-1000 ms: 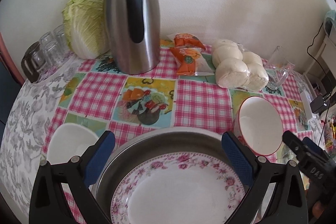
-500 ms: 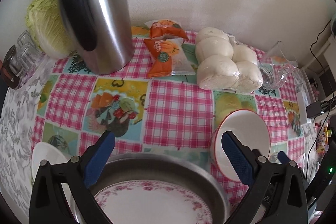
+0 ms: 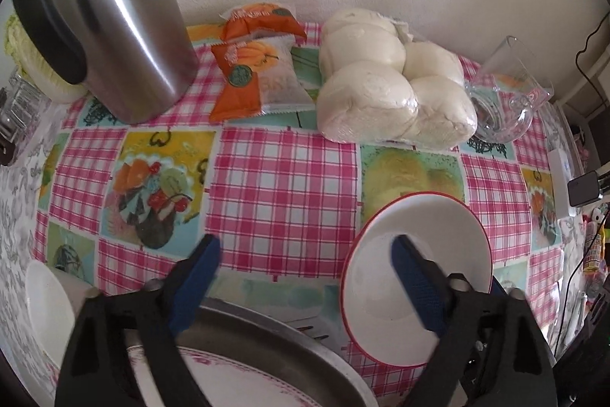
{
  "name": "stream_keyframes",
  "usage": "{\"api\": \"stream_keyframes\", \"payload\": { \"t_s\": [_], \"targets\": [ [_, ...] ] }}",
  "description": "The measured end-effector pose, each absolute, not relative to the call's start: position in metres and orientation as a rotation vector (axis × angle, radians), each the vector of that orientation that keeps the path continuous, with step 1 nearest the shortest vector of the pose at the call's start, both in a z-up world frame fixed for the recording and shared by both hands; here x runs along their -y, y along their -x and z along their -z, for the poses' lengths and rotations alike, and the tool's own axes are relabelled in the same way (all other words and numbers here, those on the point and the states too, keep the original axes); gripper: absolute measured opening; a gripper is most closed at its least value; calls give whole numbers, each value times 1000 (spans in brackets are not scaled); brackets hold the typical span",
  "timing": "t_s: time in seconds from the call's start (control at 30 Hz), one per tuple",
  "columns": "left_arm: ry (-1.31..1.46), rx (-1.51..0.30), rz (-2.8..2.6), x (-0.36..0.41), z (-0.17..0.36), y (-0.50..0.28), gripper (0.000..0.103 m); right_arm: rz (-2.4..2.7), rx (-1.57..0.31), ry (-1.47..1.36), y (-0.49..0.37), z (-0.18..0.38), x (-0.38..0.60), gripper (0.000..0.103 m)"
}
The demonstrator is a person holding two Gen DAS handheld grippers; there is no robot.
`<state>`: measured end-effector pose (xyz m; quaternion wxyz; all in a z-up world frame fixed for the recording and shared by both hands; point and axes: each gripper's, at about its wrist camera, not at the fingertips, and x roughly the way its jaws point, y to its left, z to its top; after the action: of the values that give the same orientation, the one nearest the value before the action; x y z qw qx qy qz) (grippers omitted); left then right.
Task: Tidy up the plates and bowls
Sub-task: 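Close both grippers on the red-rimmed bowl rim, then lift the red-rimmed bowl and carry it toward the steel basin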
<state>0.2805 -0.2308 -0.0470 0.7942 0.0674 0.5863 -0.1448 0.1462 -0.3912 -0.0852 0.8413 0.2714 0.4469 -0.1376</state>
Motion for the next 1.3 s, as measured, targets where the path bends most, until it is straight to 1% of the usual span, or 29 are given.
{"api": "stream_keyframes", "payload": {
  "t_s": [0.03, 0.1, 0.17, 0.33, 0.37, 0.4, 0.47, 0.53, 0.57, 0.63, 0.7, 0.8, 0.9, 1.1, 1.3],
  "targets": [
    [-147, -1271, 313, 233, 50, -281, 76, 289, -937, -582, -145, 85, 393, 63],
    [-160, -1282, 306, 236, 56, -281, 70, 280, -928, -595, -144, 86, 395, 63],
    [-169, -1295, 305, 239, 62, -282, 57, 269, -930, -601, -143, 87, 396, 63],
    [-153, -1320, 326, 244, 74, -281, 40, 247, -940, -618, -146, 89, 391, 56],
    [-158, -1322, 332, 245, 76, -281, 34, 241, -947, -615, -148, 90, 389, 56],
    [-166, -1325, 337, 247, 78, -280, 32, 236, -956, -610, -150, 91, 387, 55],
    [-180, -1334, 342, 252, 82, -278, 24, 229, -974, -607, -154, 94, 383, 55],
    [-189, -1333, 348, 256, 84, -276, 21, 220, -993, -613, -157, 98, 379, 54],
    [-195, -1331, 354, 258, 84, -275, 18, 212, -1001, -619, -158, 100, 378, 52],
    [-196, -1332, 366, 262, 86, -273, 14, 191, -1007, -619, -162, 101, 373, 42],
    [-203, -1324, 366, 265, 86, -271, 14, 167, -1009, -616, -164, 102, 369, 36],
    [-208, -1309, 379, 266, 86, -268, 13, 181, -1004, -623, -165, 102, 368, 34],
    [-192, -1295, 390, 264, 84, -267, 12, 167, -990, -667, -163, 104, 373, 34],
    [-167, -1249, 420, 261, 78, -257, 12, 185, -978, -653, -159, 96, 376, 34],
    [-101, -1171, 468, 253, 44, -240, 12, 196, -920, -642, -148, 68, 382, 34]
  ]
}}
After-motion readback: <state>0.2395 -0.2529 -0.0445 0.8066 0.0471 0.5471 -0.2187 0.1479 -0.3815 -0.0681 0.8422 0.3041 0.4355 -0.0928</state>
